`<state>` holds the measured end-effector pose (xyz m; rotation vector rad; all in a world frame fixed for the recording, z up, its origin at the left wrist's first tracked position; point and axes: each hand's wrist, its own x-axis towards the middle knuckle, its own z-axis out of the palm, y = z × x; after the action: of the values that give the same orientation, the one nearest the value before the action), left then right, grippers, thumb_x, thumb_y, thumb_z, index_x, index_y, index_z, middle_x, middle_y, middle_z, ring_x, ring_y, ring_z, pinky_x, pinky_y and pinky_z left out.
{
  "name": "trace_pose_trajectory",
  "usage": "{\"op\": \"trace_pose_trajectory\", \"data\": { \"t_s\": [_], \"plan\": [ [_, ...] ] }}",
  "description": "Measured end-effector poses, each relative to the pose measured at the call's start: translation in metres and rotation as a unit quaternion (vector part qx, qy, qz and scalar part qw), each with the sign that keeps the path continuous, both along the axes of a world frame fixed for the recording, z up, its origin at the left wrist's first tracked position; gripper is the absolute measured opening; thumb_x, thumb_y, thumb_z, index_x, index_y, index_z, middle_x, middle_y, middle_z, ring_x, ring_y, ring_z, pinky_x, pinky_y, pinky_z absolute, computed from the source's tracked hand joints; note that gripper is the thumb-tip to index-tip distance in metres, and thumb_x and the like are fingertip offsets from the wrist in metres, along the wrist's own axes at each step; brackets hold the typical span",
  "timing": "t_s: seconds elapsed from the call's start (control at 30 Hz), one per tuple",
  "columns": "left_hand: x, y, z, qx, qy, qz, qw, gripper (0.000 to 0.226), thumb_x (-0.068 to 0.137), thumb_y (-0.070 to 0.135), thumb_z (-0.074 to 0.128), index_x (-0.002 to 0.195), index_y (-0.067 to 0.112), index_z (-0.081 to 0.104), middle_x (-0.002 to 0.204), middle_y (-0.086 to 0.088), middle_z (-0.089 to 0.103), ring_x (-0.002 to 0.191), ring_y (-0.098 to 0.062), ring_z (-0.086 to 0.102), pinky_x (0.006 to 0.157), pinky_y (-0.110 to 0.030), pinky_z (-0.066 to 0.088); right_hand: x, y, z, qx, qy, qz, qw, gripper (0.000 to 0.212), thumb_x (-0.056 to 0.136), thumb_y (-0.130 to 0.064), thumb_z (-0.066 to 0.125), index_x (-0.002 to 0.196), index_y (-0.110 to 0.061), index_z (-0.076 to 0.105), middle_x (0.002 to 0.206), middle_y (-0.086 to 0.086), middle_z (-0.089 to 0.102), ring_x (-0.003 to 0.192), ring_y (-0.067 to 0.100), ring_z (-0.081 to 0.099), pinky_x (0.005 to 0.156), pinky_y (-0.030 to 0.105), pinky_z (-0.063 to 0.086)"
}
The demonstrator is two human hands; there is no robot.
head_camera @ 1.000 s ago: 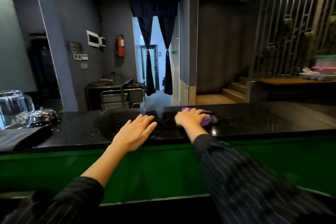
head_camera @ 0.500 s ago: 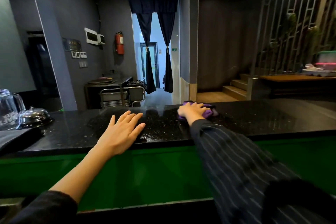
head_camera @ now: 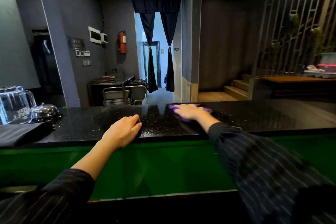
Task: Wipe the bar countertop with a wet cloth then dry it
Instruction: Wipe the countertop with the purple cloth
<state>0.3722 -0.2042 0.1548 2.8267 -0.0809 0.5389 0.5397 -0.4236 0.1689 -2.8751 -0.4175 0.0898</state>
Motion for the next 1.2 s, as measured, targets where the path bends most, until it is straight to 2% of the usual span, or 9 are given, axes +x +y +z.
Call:
{"op": "trace_pose_trajectory", "data": {
  "t_s": [0.13, 0.27, 0.4, 0.5, 0.67, 0.73, 0.87, 0.97, 1.2],
  "plan": [
    [0.002, 0.000, -0.003, 0.039, -0.024, 0.025, 0.999, 0.031, 0.097, 0.038, 0.033, 0.100, 0.017, 0.055, 0.104, -0.014, 0.065, 0.096, -0.035, 0.059, 0.075, -0.039, 0.043, 0.002, -0.082, 0.000, 0.002, -0.015, -0.140, 0.990, 0.059, 0.097, -0.053, 0.019, 0.153, -0.033, 0.022, 0.161, 0.001, 0.021, 0.148, 0.032, 0.016, 0.116, 0.063, 0.006],
    [0.003, -0.003, -0.002, 0.068, -0.034, 0.067, 0.995, 0.033, 0.096, 0.035, 0.032, 0.104, 0.018, 0.059, 0.109, -0.017, 0.066, 0.099, -0.038, 0.060, 0.078, -0.041, 0.045, -0.020, -0.047, 0.004, -0.034, -0.004, -0.213, 0.977, 0.063, 0.099, -0.049, 0.025, 0.154, -0.020, 0.020, 0.162, 0.009, 0.018, 0.148, 0.036, 0.010, 0.116, 0.060, 0.007],
    [-0.005, -0.008, 0.003, 0.071, -0.016, 0.073, 0.995, 0.035, 0.094, 0.033, 0.034, 0.104, 0.018, 0.064, 0.114, -0.017, 0.065, 0.105, -0.038, 0.059, 0.082, -0.041, 0.046, -0.059, 0.028, 0.000, -0.016, -0.014, -0.005, 1.000, 0.059, 0.099, -0.049, 0.023, 0.154, -0.029, 0.019, 0.163, 0.000, 0.015, 0.150, 0.031, 0.009, 0.116, 0.062, 0.005],
    [-0.018, 0.011, 0.006, 0.080, -0.002, 0.001, 0.997, 0.044, 0.095, 0.043, 0.031, 0.121, 0.024, 0.062, 0.137, -0.010, 0.055, 0.128, -0.028, 0.049, 0.101, -0.038, 0.040, -0.081, 0.033, 0.001, -0.016, -0.013, 0.141, 0.990, 0.053, 0.100, -0.051, 0.028, 0.151, -0.038, 0.024, 0.162, -0.007, 0.020, 0.149, 0.023, 0.018, 0.118, 0.054, 0.010],
    [-0.066, 0.115, -0.009, 0.127, -0.002, 0.085, 0.988, 0.081, 0.077, 0.067, 0.000, 0.142, 0.035, 0.036, 0.153, 0.000, 0.035, 0.139, -0.019, 0.035, 0.111, -0.045, 0.030, -0.077, -0.056, 0.008, 0.198, 0.076, 0.126, 0.969, 0.035, 0.095, -0.029, 0.058, 0.130, -0.025, 0.060, 0.142, -0.001, 0.053, 0.127, 0.015, 0.050, 0.106, 0.024, 0.031],
    [-0.078, 0.137, -0.015, 0.123, -0.012, 0.126, 0.984, 0.085, 0.075, 0.068, -0.003, 0.142, 0.033, 0.036, 0.149, 0.003, 0.042, 0.135, -0.020, 0.040, 0.106, -0.043, 0.033, -0.063, -0.063, 0.004, 0.207, 0.046, 0.063, 0.975, 0.038, 0.097, -0.033, 0.053, 0.132, -0.021, 0.059, 0.144, 0.004, 0.052, 0.131, 0.020, 0.047, 0.110, 0.028, 0.029],
    [-0.068, 0.134, -0.012, 0.142, 0.002, 0.133, 0.981, 0.098, 0.067, 0.079, -0.001, 0.135, 0.024, 0.043, 0.140, 0.000, 0.051, 0.125, -0.029, 0.046, 0.098, -0.044, 0.039, -0.052, -0.005, -0.003, 0.006, -0.007, -0.105, 0.994, 0.071, 0.093, -0.068, 0.018, 0.151, -0.028, 0.031, 0.161, 0.002, 0.024, 0.148, 0.031, 0.018, 0.117, 0.054, 0.008],
    [-0.063, 0.138, -0.011, 0.139, 0.002, 0.121, 0.983, 0.120, 0.052, 0.094, -0.004, 0.128, 0.017, 0.048, 0.133, -0.005, 0.051, 0.119, -0.031, 0.047, 0.096, -0.045, 0.040, -0.053, 0.070, -0.002, -0.008, -0.021, -0.158, 0.987, 0.082, 0.092, -0.067, 0.009, 0.153, -0.016, 0.025, 0.161, 0.009, 0.020, 0.148, 0.037, 0.013, 0.117, 0.058, 0.008],
    [-0.055, 0.148, -0.006, 0.136, 0.040, 0.089, 0.986, 0.117, 0.046, 0.095, 0.008, 0.128, 0.018, 0.042, 0.136, -0.003, 0.045, 0.125, -0.028, 0.042, 0.102, -0.046, 0.037, -0.063, 0.242, 0.002, -0.030, -0.029, 0.001, 0.999, 0.068, 0.097, -0.054, 0.020, 0.154, -0.017, 0.022, 0.162, 0.007, 0.017, 0.149, 0.034, 0.010, 0.117, 0.057, 0.008]
  ]
}}
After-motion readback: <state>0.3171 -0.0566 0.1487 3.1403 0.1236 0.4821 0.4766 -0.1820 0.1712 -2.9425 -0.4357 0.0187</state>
